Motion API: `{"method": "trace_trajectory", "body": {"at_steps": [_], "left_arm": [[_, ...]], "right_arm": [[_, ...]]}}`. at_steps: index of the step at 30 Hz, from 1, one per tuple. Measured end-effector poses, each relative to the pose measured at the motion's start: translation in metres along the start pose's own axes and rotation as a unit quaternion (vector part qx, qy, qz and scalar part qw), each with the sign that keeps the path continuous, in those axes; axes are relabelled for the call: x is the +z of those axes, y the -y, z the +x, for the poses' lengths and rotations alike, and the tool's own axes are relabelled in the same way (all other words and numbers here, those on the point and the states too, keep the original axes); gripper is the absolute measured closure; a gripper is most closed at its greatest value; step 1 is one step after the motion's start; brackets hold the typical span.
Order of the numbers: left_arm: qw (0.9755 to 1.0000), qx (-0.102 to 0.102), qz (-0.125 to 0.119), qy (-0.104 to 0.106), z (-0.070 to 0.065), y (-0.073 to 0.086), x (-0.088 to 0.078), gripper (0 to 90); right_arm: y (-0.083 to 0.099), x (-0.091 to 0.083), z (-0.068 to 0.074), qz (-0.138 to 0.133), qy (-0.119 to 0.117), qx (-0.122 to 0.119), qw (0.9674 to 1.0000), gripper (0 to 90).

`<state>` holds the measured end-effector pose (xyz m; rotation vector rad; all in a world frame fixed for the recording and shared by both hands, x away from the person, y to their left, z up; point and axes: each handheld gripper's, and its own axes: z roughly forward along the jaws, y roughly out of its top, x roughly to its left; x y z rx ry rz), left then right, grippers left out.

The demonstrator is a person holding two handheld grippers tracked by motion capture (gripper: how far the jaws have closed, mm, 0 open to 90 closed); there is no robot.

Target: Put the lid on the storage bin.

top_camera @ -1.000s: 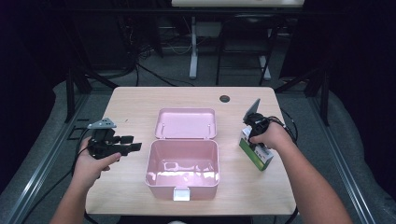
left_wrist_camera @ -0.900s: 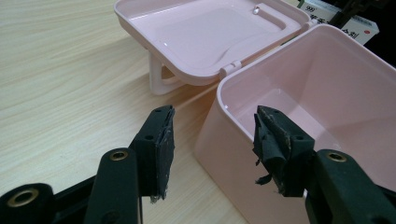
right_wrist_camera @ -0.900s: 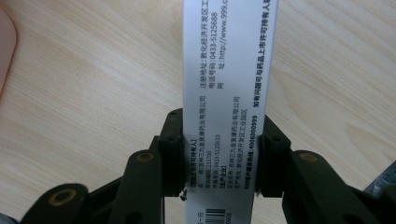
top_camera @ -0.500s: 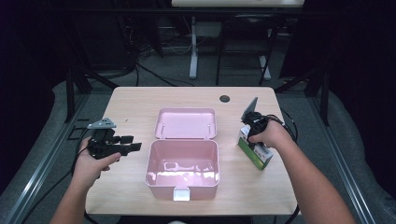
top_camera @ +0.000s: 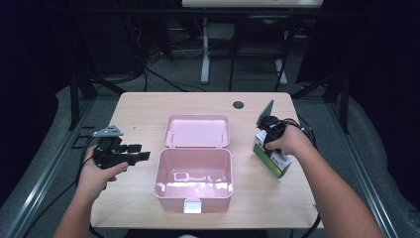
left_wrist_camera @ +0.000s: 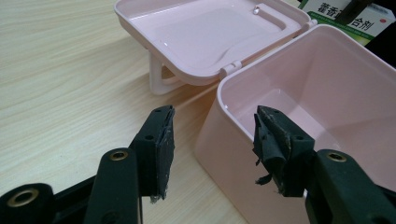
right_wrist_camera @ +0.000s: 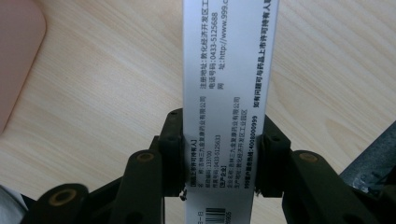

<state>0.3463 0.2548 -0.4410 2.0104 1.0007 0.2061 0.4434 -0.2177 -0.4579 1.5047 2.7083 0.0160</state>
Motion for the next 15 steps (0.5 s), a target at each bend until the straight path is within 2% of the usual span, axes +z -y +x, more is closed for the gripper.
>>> {"method": "trace_trajectory", "body": {"at_steps": [2,11,15], "left_arm": [[1.0,0.001,0.001,0.0,0.0,0.0,0.0,47.7],[1.0,0.0,0.0,0.001,0.0,0.0,0.0,47.6],[1.0,0.0,-0.001,0.0,0.0,0.0,0.0,47.7]], "right_arm": [[0.001,-0.002,0.001,-0.003,0.001,0.003,1.0,61.3],[0.003,-0.015,0.005,0.003,0.008,-0.014,0.9999,61.3],[0.004,-0.023,0.008,-0.003,0.008,-0.021,0.9997,61.3]]}}
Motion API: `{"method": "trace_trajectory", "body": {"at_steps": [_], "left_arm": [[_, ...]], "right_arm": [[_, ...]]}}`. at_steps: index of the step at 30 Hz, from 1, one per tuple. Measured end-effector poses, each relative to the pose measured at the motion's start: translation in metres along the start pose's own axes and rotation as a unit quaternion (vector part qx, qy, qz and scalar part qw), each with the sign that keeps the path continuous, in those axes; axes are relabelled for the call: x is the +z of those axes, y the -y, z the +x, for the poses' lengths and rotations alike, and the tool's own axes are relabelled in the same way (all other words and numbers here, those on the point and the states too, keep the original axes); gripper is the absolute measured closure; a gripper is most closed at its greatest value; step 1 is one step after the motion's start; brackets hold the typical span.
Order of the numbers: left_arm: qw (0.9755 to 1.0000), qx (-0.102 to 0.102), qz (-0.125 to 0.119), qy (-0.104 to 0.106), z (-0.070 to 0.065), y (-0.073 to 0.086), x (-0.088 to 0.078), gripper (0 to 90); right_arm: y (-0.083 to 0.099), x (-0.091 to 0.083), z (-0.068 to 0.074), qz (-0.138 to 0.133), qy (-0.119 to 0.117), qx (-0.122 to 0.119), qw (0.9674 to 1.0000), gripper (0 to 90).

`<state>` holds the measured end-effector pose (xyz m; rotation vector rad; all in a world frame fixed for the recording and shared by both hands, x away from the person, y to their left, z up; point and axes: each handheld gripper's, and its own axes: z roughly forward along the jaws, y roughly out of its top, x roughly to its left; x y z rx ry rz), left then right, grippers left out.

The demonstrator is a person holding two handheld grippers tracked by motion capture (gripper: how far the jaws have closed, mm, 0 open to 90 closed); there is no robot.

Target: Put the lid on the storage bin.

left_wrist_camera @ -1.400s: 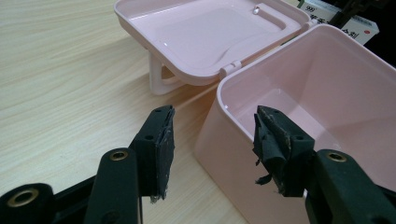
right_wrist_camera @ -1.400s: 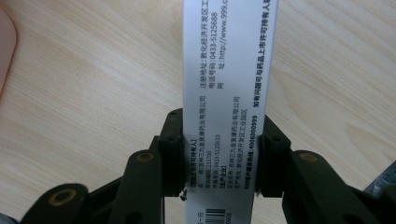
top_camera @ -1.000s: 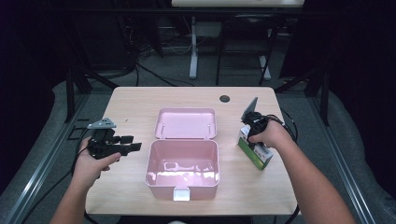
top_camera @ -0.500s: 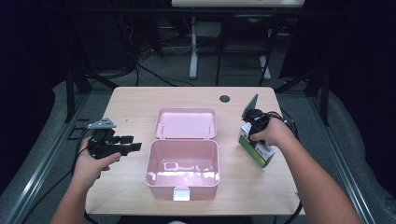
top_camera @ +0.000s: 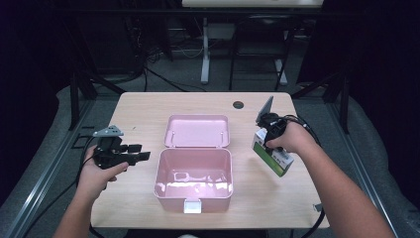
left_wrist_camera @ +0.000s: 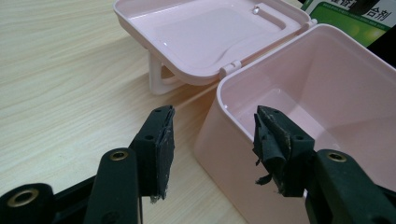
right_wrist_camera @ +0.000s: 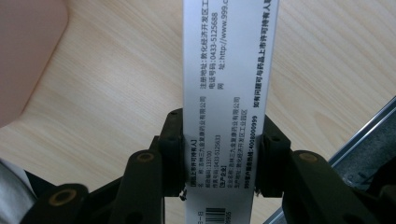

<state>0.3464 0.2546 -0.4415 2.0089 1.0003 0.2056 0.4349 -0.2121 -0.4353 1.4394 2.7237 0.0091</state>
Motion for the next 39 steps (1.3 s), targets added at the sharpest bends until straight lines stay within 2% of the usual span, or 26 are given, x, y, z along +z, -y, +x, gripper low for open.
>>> {"method": "trace_trajectory", "body": {"at_steps": [21,26,39], "left_arm": [[1.0,0.001,0.002,0.0,0.0,0.0,0.0,47.6],[1.0,-0.002,0.004,0.001,0.0,0.0,0.001,47.5],[1.0,-0.004,0.001,0.001,0.001,0.0,-0.001,47.5]], "right_arm": [[-0.002,-0.048,0.022,-0.007,0.01,-0.039,0.9992,61.3],[-0.003,-0.056,0.028,-0.013,0.011,-0.047,0.9987,61.3],[-0.006,-0.071,0.049,-0.005,0.013,-0.081,0.9966,61.4]]}}
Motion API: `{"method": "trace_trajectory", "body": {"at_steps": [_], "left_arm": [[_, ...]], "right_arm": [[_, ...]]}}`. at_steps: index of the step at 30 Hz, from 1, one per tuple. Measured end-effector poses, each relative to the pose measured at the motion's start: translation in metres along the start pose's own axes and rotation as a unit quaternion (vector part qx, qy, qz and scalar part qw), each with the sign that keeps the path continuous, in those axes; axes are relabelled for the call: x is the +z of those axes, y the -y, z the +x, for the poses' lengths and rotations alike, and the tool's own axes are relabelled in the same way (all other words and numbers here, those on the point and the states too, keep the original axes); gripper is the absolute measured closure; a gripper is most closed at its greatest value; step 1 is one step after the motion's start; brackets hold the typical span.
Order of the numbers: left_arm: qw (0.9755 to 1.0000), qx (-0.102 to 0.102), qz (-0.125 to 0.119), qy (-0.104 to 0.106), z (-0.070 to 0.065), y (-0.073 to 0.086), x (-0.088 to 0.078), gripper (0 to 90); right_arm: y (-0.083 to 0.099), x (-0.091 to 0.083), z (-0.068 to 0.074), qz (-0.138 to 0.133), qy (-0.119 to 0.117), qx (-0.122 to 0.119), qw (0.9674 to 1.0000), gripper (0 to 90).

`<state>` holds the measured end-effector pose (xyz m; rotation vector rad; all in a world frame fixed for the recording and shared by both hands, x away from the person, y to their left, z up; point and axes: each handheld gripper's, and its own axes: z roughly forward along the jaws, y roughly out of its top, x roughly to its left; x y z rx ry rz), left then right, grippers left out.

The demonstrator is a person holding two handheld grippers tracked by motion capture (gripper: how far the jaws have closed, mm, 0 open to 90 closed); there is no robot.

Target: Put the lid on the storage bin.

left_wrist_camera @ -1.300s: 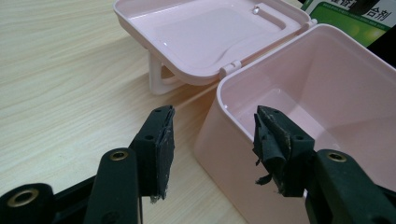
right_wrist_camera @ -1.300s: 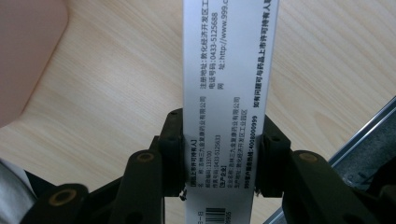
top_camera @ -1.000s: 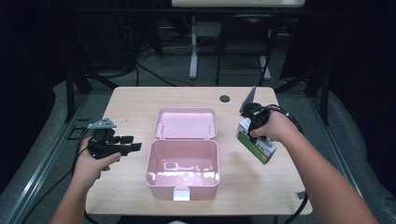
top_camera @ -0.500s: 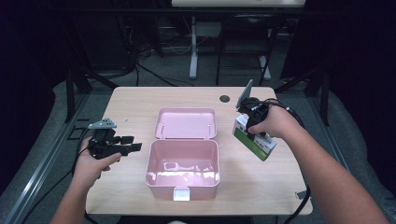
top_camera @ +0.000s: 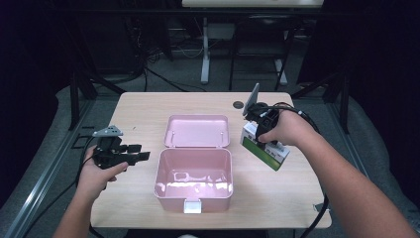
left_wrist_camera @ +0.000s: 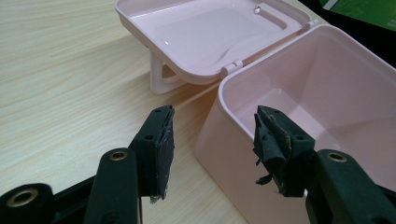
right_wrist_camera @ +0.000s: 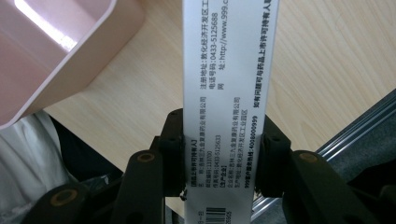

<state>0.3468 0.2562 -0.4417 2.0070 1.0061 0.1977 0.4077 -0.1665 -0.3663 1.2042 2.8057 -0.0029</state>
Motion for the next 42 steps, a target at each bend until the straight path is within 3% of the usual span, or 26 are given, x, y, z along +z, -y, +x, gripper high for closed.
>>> {"method": "trace_trajectory", "body": {"at_steps": [7,21,42], "left_arm": [[1.0,0.002,0.001,-0.001,0.0,0.0,0.001,47.5],[1.0,0.002,0.001,-0.001,0.0,0.0,0.0,47.5],[1.0,0.001,-0.004,-0.001,0.0,0.0,0.0,47.5]], "right_arm": [[0.0,-0.007,0.014,-0.002,-0.003,-0.038,0.9993,61.4],[-0.008,-0.025,0.039,-0.016,-0.007,-0.078,0.9968,61.4],[-0.027,-0.032,0.074,-0.019,-0.007,-0.134,0.9907,61.4]]}}
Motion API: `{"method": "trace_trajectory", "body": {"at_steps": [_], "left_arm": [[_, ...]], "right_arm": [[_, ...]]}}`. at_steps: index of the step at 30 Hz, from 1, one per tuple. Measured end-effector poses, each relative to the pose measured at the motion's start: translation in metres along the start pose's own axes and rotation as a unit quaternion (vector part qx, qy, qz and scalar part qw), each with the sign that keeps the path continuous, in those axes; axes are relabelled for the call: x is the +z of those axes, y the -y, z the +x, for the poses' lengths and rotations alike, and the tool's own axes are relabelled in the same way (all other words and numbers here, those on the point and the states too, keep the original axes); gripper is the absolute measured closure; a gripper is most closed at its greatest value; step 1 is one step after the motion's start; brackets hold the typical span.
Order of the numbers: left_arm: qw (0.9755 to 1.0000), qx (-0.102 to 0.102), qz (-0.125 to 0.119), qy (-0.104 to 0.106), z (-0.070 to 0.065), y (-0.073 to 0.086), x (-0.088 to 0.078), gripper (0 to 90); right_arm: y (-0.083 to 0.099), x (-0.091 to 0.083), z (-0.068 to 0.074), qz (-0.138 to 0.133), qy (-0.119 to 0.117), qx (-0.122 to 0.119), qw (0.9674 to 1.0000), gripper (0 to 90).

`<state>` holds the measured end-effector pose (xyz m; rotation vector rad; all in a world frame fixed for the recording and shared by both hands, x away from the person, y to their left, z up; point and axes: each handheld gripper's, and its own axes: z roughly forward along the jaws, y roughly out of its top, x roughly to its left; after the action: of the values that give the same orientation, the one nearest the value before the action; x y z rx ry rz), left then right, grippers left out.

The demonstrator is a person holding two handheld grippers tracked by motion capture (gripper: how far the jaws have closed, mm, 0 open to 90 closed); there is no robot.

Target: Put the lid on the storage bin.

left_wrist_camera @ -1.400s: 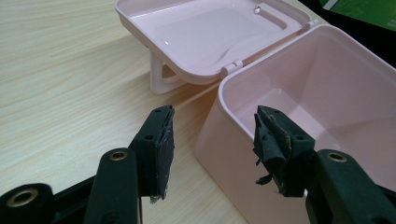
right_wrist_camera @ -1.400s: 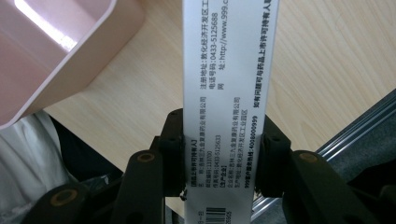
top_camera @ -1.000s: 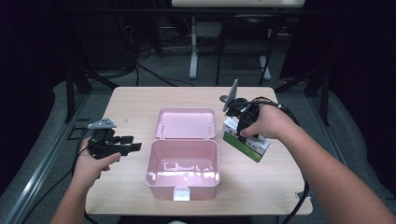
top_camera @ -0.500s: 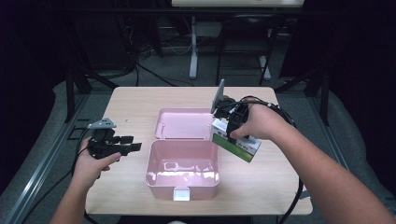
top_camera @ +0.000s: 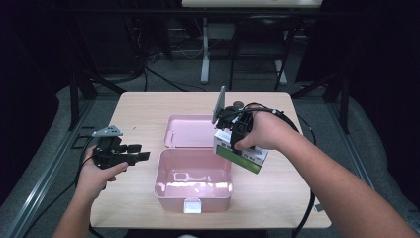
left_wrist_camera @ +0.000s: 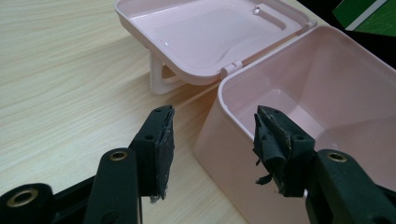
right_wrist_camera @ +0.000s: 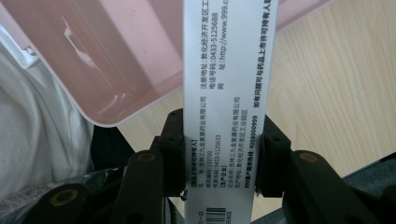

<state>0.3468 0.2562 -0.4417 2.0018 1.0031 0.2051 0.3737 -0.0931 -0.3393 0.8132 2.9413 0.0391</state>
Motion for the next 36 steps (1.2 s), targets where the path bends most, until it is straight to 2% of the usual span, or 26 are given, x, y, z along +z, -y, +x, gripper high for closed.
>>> {"method": "trace_trajectory", "body": {"at_steps": [1,16,36], "left_arm": [[1.0,-0.001,0.001,0.001,0.0,0.0,0.0,47.5],[1.0,-0.001,-0.001,0.001,0.001,-0.001,-0.003,47.5],[1.0,-0.002,-0.001,0.0,0.001,-0.001,-0.003,47.5]], "right_arm": [[-0.003,0.0,0.004,-0.001,-0.001,-0.009,1.0,61.4],[-0.024,-0.003,0.03,-0.019,-0.004,-0.061,0.998,61.4],[-0.043,-0.004,0.055,-0.02,-0.003,-0.105,0.9943,61.4]]}}
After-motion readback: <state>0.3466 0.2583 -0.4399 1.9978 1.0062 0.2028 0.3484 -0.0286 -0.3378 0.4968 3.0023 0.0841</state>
